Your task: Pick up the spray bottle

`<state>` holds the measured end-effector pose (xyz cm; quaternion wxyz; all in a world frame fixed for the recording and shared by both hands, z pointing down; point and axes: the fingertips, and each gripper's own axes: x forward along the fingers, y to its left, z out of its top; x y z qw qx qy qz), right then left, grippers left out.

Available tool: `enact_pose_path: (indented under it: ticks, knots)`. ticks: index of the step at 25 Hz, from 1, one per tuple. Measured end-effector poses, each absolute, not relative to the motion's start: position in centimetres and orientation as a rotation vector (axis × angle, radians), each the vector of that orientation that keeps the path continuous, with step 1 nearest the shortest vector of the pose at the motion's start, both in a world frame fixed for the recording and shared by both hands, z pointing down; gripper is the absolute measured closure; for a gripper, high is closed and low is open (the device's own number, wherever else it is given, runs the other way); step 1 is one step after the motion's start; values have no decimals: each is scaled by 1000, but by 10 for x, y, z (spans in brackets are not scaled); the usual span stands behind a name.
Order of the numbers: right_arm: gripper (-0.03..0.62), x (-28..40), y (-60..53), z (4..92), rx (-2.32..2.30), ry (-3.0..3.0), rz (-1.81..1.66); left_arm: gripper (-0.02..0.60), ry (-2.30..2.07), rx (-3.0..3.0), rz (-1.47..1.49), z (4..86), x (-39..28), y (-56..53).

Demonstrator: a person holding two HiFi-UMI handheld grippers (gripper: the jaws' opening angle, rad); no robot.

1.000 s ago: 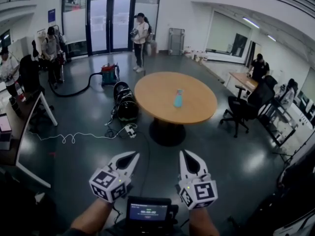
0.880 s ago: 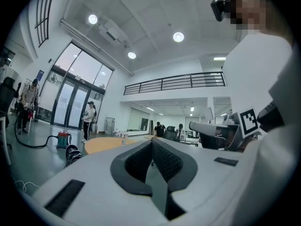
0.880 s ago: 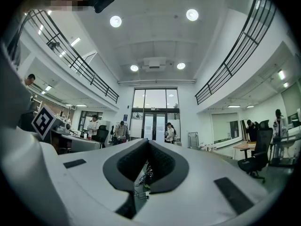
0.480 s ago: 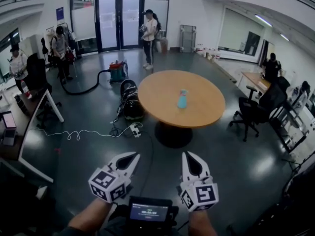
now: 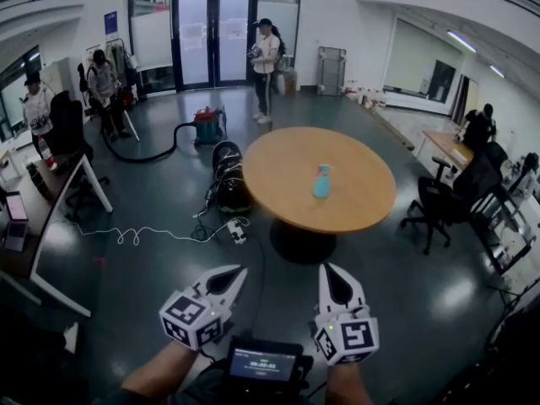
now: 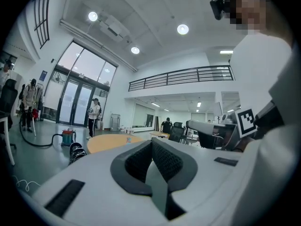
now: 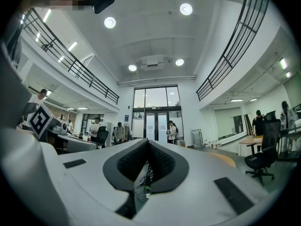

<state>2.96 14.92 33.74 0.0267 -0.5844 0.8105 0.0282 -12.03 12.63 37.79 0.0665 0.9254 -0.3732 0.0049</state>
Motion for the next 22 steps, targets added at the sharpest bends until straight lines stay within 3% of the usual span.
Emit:
enact_pose_path:
  ticks: [22]
  knots:
    - [591, 28, -54, 333, -1970, 2487, 82, 586, -1061, 2815, -97, 366, -140, -74]
